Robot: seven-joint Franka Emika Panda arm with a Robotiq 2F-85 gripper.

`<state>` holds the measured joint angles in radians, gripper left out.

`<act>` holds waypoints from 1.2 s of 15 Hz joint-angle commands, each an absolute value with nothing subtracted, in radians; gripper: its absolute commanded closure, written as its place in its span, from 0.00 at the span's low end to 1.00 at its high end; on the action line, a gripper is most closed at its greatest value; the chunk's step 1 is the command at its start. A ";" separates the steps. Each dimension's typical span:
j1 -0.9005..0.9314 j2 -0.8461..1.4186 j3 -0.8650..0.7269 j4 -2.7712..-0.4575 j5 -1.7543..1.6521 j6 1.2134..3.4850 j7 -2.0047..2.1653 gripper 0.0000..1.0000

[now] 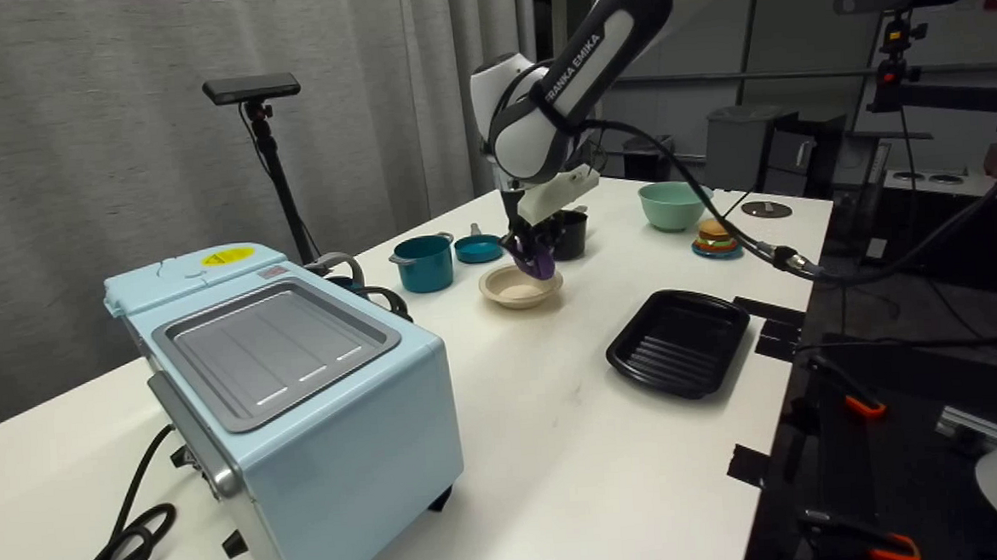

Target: Put the purple object on the plate.

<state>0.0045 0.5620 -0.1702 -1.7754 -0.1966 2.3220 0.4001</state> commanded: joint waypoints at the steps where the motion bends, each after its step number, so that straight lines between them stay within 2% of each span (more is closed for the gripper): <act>1: 0.003 0.654 -0.173 -1.675 -0.177 2.268 0.392 0.95; 6: 0.002 0.741 -0.177 -1.560 -0.175 2.229 0.383 0.95; 7: 0.005 0.750 -0.178 -1.544 -0.174 2.211 0.390 0.55; 9: 0.011 0.752 -0.172 -1.531 -0.168 2.188 0.395 0.47; 15: 0.004 0.688 -0.146 -1.517 -0.132 2.149 0.368 0.01; 18: -0.005 0.651 -0.144 -1.502 -0.122 2.146 0.359 0.00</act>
